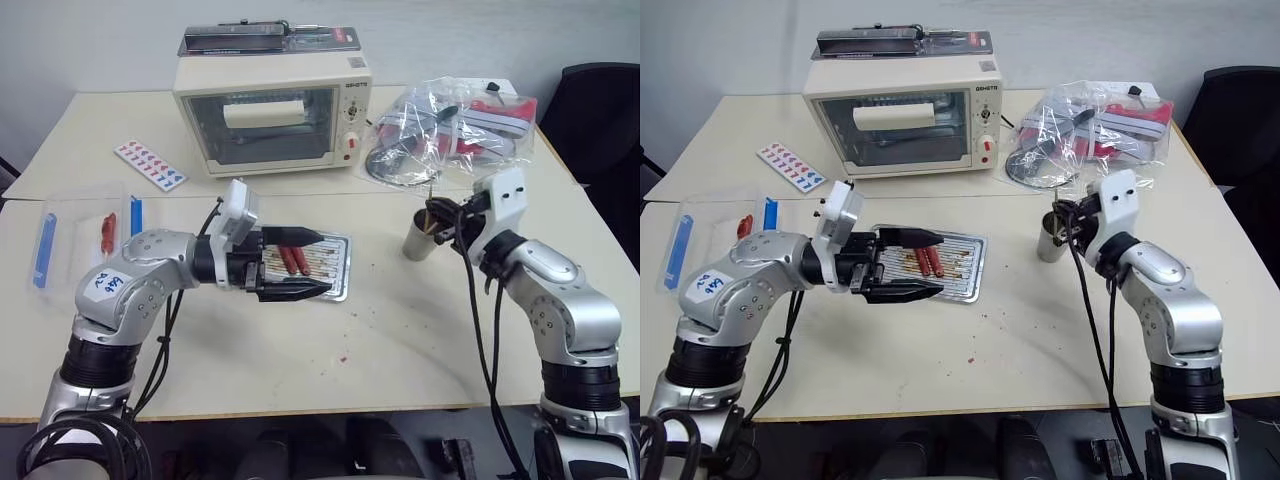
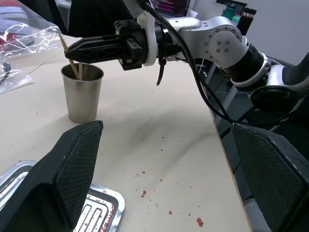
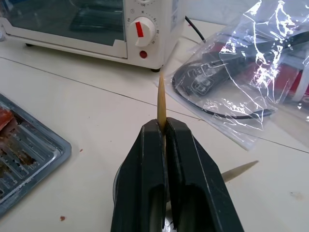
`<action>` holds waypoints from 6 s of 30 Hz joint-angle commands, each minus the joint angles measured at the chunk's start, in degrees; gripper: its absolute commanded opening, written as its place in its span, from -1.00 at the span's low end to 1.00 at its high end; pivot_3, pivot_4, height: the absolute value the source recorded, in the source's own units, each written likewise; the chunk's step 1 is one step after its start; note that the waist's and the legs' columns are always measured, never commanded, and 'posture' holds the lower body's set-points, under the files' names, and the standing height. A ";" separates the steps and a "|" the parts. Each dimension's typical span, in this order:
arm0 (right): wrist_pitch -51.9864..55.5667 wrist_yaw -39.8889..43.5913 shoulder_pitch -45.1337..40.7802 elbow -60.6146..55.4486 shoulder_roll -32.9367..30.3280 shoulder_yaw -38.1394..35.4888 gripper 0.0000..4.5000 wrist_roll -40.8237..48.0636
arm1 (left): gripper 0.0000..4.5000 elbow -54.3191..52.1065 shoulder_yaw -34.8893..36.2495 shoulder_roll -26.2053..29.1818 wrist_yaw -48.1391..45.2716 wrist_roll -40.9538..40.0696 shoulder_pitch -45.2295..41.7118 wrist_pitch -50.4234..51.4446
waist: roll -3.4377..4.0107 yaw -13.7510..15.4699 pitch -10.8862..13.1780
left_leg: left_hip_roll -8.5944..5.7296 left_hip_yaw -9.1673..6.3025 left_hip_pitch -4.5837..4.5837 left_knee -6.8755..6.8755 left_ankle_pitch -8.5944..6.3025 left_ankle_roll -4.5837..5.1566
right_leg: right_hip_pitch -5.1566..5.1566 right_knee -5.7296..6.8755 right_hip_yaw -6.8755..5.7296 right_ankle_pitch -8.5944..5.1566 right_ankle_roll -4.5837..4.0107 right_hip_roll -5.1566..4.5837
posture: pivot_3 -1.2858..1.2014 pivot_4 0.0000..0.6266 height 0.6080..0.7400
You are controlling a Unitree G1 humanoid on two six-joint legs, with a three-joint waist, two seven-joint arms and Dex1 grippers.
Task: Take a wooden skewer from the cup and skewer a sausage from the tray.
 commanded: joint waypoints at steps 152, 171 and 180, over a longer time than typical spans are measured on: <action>1.86 0.63 -15.46 12.39 16.23 33.96 0.44 -15.81 | -1.00 -2.09 25.71 16.87 9.12 3.92 12.54 -5.85 | -0.01 -2.41 -0.04 | -0.02 -0.11 -0.33 -0.08 0.08 -0.02 | -0.33 0.13 -0.13 0.00 0.00 -0.06 | 0.03 -0.52 1.00; -4.61 2.78 -19.17 27.83 23.01 32.17 0.44 -21.22 | -1.00 -1.16 24.09 15.99 9.41 4.52 11.59 -7.50 | -0.01 -3.34 -0.04 | -0.02 -0.11 -0.29 -0.09 0.10 -0.05 | -0.34 0.21 -0.14 0.00 0.00 -0.04 | 0.03 -0.52 1.00; -4.39 4.02 -19.89 29.13 24.80 29.93 -0.04 -20.99 | -1.00 -0.80 23.50 15.87 9.62 4.70 11.34 -8.15 | -0.01 -4.24 -0.04 | -0.03 -0.13 -0.27 -0.08 0.10 -0.06 | -0.34 0.34 -0.15 0.00 0.00 -0.05 | 0.03 -0.52 1.00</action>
